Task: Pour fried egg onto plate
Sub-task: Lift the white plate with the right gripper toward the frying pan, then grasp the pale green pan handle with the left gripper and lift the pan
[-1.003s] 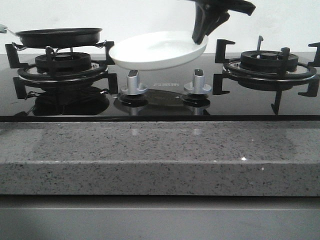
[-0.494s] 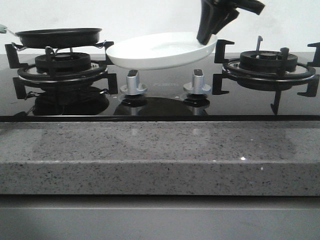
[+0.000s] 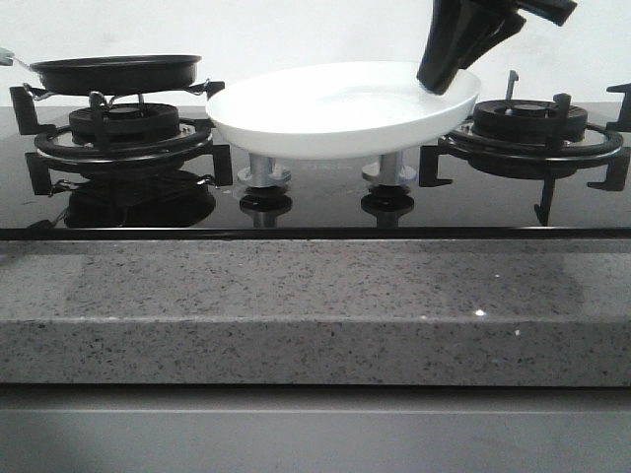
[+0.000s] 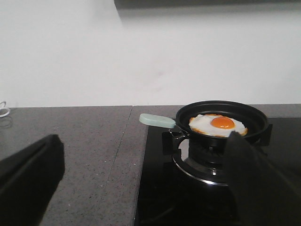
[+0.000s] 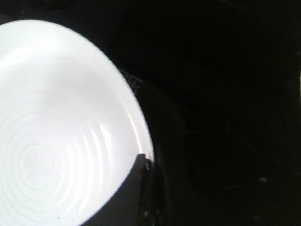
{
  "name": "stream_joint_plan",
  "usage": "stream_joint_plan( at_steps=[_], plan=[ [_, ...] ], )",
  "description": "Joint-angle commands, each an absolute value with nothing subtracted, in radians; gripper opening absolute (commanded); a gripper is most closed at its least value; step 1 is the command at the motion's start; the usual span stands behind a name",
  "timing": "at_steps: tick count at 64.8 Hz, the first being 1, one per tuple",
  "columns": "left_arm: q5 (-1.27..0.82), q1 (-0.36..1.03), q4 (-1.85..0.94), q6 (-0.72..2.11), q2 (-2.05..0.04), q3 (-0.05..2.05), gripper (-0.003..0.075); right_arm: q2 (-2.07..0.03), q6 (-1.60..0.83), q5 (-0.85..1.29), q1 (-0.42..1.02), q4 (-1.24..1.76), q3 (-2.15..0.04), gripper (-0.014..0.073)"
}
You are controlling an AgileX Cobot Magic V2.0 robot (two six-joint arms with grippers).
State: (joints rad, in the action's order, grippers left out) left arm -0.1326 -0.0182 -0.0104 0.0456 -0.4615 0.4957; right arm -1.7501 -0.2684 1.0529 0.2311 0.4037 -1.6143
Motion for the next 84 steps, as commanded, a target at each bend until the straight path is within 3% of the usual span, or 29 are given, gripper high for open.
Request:
stream_joint_plan(
  at_steps=[1,36,46,56,84],
  plan=[
    [-0.046,-0.017,-0.016,0.04,-0.473,0.529,0.0672,-1.672,-0.319,0.956,0.229,0.489,-1.584,-0.0057],
    [-0.051,-0.017,-0.026,0.04,-0.473,0.529,0.0672,-1.669,-0.344,0.908,0.229,0.53,-1.551,-0.0057],
    [-0.104,-0.023,-0.224,0.04,-0.501,0.542,0.0672,-1.669,-0.344,0.908,0.229,0.53,-1.551,-0.0057],
    [-0.233,-0.052,-0.493,0.04,-0.662,0.617,0.0672,-1.669,-0.344,0.908,0.229,0.53,-1.551,-0.0057],
    [-0.517,-0.136,-0.838,0.166,-1.166,0.963,0.0672,-1.669,-0.344,0.908,0.229,0.53,-1.551,-0.0057]
  ],
)
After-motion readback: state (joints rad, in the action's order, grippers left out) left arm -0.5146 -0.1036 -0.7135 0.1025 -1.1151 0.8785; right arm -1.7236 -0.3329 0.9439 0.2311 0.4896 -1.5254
